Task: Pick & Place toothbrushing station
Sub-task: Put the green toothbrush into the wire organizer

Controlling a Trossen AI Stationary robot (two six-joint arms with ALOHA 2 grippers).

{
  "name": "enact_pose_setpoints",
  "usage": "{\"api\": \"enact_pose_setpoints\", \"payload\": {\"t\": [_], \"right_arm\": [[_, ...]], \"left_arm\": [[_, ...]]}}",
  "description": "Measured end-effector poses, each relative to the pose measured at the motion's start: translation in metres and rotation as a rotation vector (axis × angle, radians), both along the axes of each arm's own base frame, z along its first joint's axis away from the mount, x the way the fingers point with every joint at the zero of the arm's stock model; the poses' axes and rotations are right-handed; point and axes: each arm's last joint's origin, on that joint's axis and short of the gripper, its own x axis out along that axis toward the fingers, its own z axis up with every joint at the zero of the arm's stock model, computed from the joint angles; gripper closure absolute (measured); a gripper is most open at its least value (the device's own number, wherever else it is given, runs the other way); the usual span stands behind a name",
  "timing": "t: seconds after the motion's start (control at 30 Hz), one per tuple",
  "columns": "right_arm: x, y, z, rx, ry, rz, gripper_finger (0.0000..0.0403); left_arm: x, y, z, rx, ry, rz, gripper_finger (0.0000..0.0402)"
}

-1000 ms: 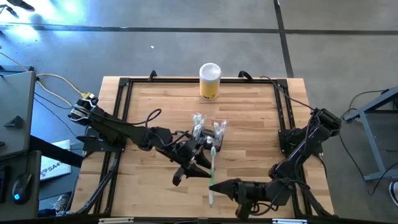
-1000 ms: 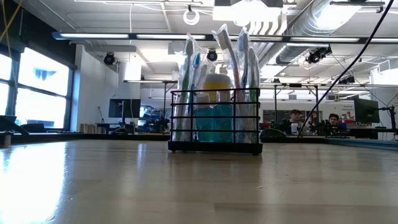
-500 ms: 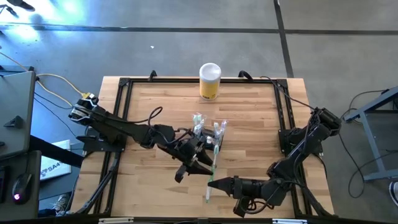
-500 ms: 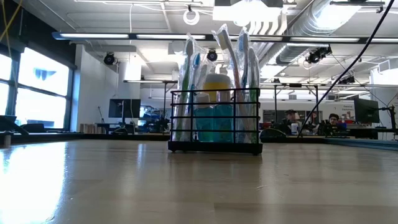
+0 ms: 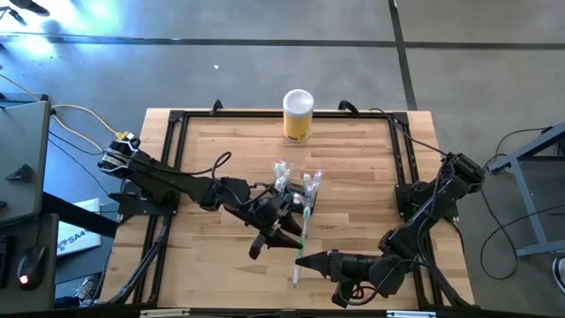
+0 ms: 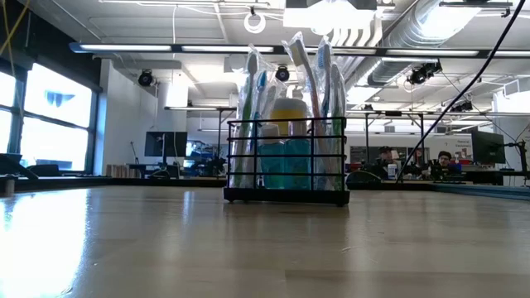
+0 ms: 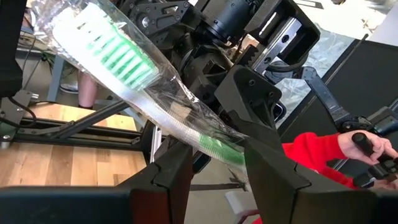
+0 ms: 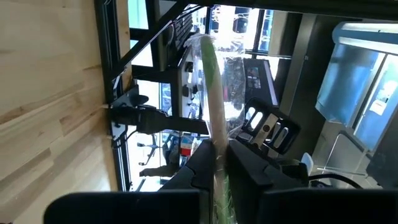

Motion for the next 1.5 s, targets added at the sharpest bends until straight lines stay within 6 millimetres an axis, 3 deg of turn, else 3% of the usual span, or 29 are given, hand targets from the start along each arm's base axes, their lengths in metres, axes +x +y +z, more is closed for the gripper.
{"api": "enact_pose_setpoints", "payload": {"t": [1.13, 1.27, 1.5], "right_arm": [[0.0021, -0.0011, -0.0045, 0.033, 0.033, 0.048, 0.0385], [0.0022, -0.0011, -0.0045, 0.033, 0.034, 0.051, 0.0385], [0.0018, -0.0011, -0.0069, 0.039, 0.051, 0.052, 0.0385]], "left_arm": [[-0.0006, -0.0014, -0.0006, -0.050, 0.037, -0.047, 0.0261], [-0.0006, -0.0013, -0.0007, -0.049, 0.038, -0.046, 0.0280], [-0.0006, -0.0011, -0.0007, -0.037, 0.031, -0.044, 0.0347]]}}
